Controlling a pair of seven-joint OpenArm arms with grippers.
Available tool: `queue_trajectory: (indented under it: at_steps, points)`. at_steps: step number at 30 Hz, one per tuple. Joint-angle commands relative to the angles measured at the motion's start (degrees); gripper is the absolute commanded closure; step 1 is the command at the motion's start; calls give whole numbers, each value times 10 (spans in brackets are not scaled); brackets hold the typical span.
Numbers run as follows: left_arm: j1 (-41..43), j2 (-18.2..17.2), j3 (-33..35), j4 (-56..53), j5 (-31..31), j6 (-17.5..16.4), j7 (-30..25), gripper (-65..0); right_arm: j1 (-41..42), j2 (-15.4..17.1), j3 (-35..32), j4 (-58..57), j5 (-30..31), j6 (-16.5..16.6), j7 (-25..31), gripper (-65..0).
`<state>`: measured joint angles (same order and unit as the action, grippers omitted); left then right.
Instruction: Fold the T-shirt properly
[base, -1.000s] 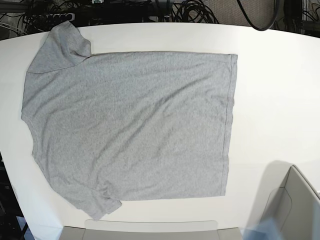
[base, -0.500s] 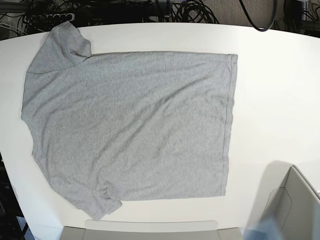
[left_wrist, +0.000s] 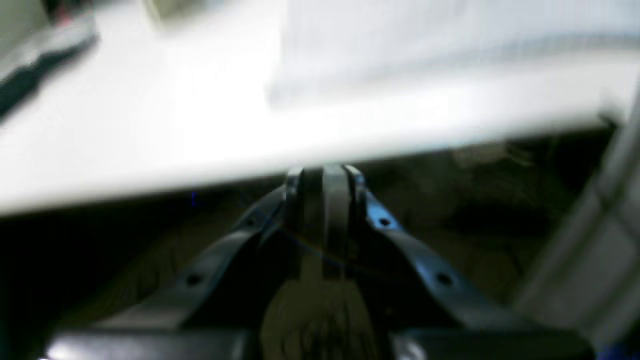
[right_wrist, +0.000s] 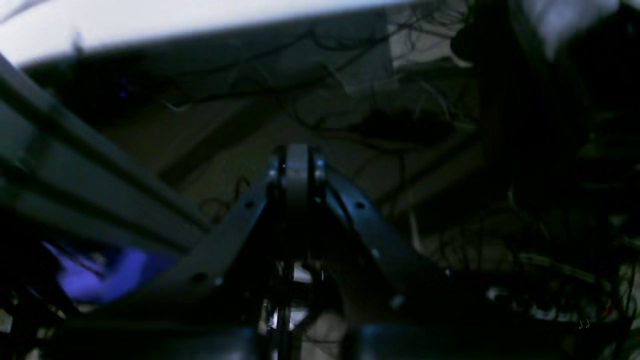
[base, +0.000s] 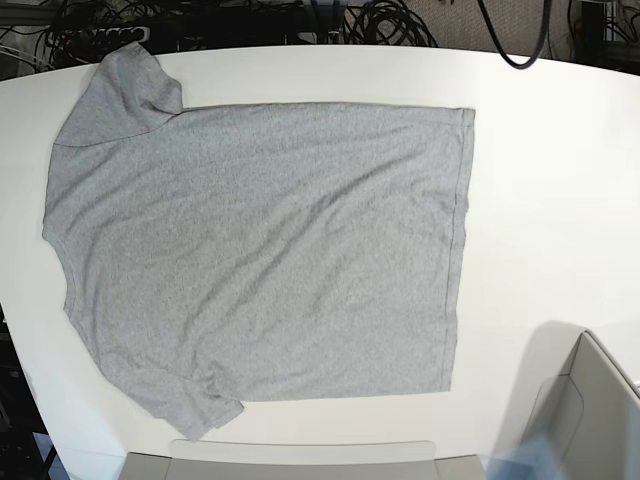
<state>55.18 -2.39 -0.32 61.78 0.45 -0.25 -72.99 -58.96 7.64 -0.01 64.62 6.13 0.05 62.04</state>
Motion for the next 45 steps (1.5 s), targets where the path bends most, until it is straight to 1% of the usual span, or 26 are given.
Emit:
queue_trajectory:
  at_steps: [1, 5, 7, 8, 10, 13, 17, 19, 21, 24, 26, 29, 31, 33, 37, 39, 40, 43, 45]
  points:
    - [32, 1, -1, 27, -1, 5, -34, -84, -32, 1, 3, 41, 4, 3, 1, -4]
    - [47, -2, -1, 86, -1, 5, -34, -85, -79, 2, 23, 181, 61, 4, -69, -4]
    - [50, -2, -1, 111, -1, 5, -31, -86, -95, 15, 28, 230, 86, 4, -97, -4]
    - [50, -2, -1, 128, -1, 5, -20, -86, -104, 25, 31, 262, 101, 4, -114, -4]
    - [51, -2, -1, 168, -1, 5, 17, -86, -116, 46, 33, 310, 128, 4, -145, -4]
    - [51, -3, 1, 241, 0, 5, 102, -86, -128, 88, 34, 374, 185, 4, -198, -4]
    - [51, -3, 3, 335, 0, 5, 224, -86, -133, 161, 41, 422, 287, 4, -267, -9]
    - [50, -3, 3, 373, 0, 5, 275, -86, -137, 190, 55, 429, 347, 4, -293, -39]
    - [48, -4, 3, 393, 0, 5, 309, -86, -138, 209, 70, 429, 402, 4, -309, -92]
    - [43, -4, 3, 405, 0, 5, 340, -86, -140, 218, 97, 427, 470, 4, -312, -186]
    - [29, -4, 4, 406, 0, 5, 349, -86, -140, 218, 116, 425, 495, 4, -312, -227]
    - [17, -4, 4, 406, 0, 4, 373, -86, -136, 220, 129, 422, 515, 4, -312, -250]
    - [11, -4, 4, 407, 0, 4, 393, -86, -136, 226, 133, 421, 540, 4, -313, -259]
    - [0, -4, 4, 408, 0, 4, 405, -86, -135, 243, 134, 421, 575, 4, -314, -272]
    - [-8, -4, 5, 408, 0, 4, 424, -86, -126, 294, 136, 402, 664, 4, -369, -279]
    - [-16, -4, 5, 409, 0, 4, 429, -86, -116, 316, 136, 382, 700, 8, -387, -278]
    - [-20, -4, 5, 409, 0, 4, 431, -86, -106, 320, 135, 371, 715, 18, -394, -278]
    - [-24, -4, 5, 409, 0, 4, 431, -86, -63, 314, 135, 333, 766, 77, -422, -278]
    - [-24, -3, 5, 409, 0, 4, 431, -86, -43, 314, 136, 312, 789, 98, -451, -277]
